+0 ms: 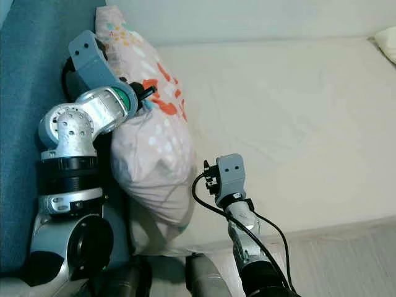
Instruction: Clean up the room
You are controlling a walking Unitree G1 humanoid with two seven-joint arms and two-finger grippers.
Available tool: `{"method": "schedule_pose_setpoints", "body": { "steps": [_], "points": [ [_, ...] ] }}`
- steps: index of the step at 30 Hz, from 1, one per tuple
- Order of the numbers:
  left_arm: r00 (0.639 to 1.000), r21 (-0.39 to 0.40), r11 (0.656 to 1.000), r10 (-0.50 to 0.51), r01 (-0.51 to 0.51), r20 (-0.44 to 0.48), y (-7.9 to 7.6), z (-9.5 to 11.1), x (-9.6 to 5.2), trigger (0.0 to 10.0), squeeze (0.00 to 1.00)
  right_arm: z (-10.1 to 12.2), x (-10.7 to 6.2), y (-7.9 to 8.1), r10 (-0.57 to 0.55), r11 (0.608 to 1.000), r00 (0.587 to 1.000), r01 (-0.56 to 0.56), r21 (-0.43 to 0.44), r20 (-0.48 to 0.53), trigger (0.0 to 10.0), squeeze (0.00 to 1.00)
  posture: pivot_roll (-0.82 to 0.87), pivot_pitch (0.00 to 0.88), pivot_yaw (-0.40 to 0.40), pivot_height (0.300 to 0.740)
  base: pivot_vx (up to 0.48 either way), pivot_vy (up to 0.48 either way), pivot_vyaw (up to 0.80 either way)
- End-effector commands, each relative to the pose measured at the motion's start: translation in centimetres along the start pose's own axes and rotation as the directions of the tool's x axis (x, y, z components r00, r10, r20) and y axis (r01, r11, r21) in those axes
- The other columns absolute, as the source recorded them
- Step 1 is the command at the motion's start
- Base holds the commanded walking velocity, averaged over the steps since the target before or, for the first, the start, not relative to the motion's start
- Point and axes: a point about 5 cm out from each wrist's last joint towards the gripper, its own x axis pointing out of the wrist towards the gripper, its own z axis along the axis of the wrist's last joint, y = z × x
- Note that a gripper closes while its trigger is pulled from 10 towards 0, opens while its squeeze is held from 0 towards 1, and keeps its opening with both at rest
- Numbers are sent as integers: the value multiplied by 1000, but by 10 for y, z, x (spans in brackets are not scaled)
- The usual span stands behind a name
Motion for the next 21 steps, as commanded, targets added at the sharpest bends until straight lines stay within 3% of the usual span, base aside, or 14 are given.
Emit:
{"method": "schedule_pose_setpoints", "body": {
  "steps": [1,3,4,9,12,14,15,17,18,19,21],
  "points": [
    [961,-47,972,-236,232,-143,-77,-42,-21,10000,0,-11,-7,3,-1,1000,999,2,6,-39,10000,0,8,126,80,740,0,0,0],
    [972,78,984,-143,160,-186,-62,-66,-12,10000,0,-12,-7,4,-4,1000,999,5,10,-41,10000,0,7,129,86,740,0,0,0],
    [972,78,984,-143,160,-186,-62,-66,-12,10000,0,-12,-7,4,-4,1000,999,5,10,-41,10000,0,7,129,86,740,0,0,0],
    [964,223,975,48,11,-260,-9,-100,-1,10000,0,-14,-9,2,-19,1000,999,20,13,-44,10000,0,7,136,93,740,0,0,0],
    [959,246,969,88,-20,-268,2,-104,1,10000,0,-15,-10,2,-20,1000,999,21,13,-45,10000,0,9,136,93,740,0,0,0],
    [936,294,950,196,-107,-293,33,-116,6,10000,0,-16,-10,1,-21,1000,999,22,12,-50,10000,0,17,135,94,740,0,0,0],
    [936,294,950,196,-107,-293,33,-116,6,10000,0,-16,-10,1,-21,1000,999,22,12,-50,10000,0,17,135,94,740,0,0,0],
    [911,341,919,300,-196,-284,60,-126,13,10000,0,-16,-9,2,-21,1000,998,22,13,-51,10000,0,20,135,92,740,0,0,0],
    [911,341,919,300,-196,-284,60,-126,13,10000,0,-16,-9,2,-21,1000,998,22,13,-51,10000,0,20,135,92,740,0,0,0],
    [923,429,868,348,-251,-166,76,-123,22,10000,0,-15,-7,4,-18,1000,999,19,14,-45,10000,0,14,135,87,740,0,0,0],
    [927,456,850,354,-264,-123,80,-121,24,10000,0,-14,-6,4,-17,1000,999,18,14,-43,10000,0,14,135,87,740,0,0,0]
  ]
}}
